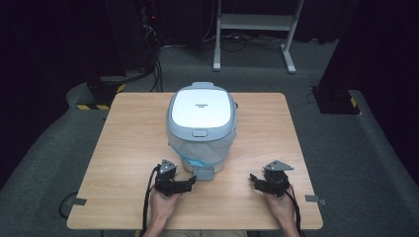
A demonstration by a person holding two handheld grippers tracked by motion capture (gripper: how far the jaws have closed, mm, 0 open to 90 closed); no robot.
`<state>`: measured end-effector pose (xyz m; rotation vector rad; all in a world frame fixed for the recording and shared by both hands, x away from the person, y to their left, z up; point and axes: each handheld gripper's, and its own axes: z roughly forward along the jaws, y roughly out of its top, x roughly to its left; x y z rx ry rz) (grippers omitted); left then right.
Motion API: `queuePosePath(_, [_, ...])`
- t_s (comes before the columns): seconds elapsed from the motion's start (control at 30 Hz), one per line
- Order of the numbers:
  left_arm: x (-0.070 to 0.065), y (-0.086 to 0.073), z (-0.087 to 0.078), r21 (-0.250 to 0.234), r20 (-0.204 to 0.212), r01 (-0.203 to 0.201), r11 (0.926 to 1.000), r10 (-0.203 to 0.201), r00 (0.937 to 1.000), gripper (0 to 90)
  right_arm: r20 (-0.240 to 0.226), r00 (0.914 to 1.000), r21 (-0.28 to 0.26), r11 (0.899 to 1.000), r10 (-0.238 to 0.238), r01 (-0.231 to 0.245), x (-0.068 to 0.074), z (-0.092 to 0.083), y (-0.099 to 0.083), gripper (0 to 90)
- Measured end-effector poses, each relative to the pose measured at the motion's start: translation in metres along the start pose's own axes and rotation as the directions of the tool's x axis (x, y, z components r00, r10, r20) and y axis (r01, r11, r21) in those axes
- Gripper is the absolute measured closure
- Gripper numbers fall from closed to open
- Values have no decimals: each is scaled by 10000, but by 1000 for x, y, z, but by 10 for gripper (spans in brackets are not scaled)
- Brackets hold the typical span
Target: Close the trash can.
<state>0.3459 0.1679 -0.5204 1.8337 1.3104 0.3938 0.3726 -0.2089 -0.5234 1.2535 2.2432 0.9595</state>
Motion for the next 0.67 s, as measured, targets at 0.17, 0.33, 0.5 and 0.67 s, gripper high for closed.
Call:
queuePosePath(0.17, [22, 2, -2, 536, -1732, -176, 9984, 267, 9845, 128, 4, 10000, 1, 10000, -10, 10, 0, 0, 0, 339])
queuePosePath(0.33, [30, -2, 0, 662, -2399, -408, 9970, 556, 9692, 141, 168, 9998, 39, 9999, 102, -103, 0, 0, 0, 300])
queuePosePath(0.5, [30, -2, 0, 660, -2425, -443, 9968, 591, 9683, 140, 387, 9987, 110, 9994, 328, -332, 2, -1, -1, 247])
queuePosePath(0.67, [30, -2, 0, 659, -2428, -440, 9969, 587, 9683, 141, 549, 9974, 185, 9987, 460, -471, 3, -1, -2, 187])
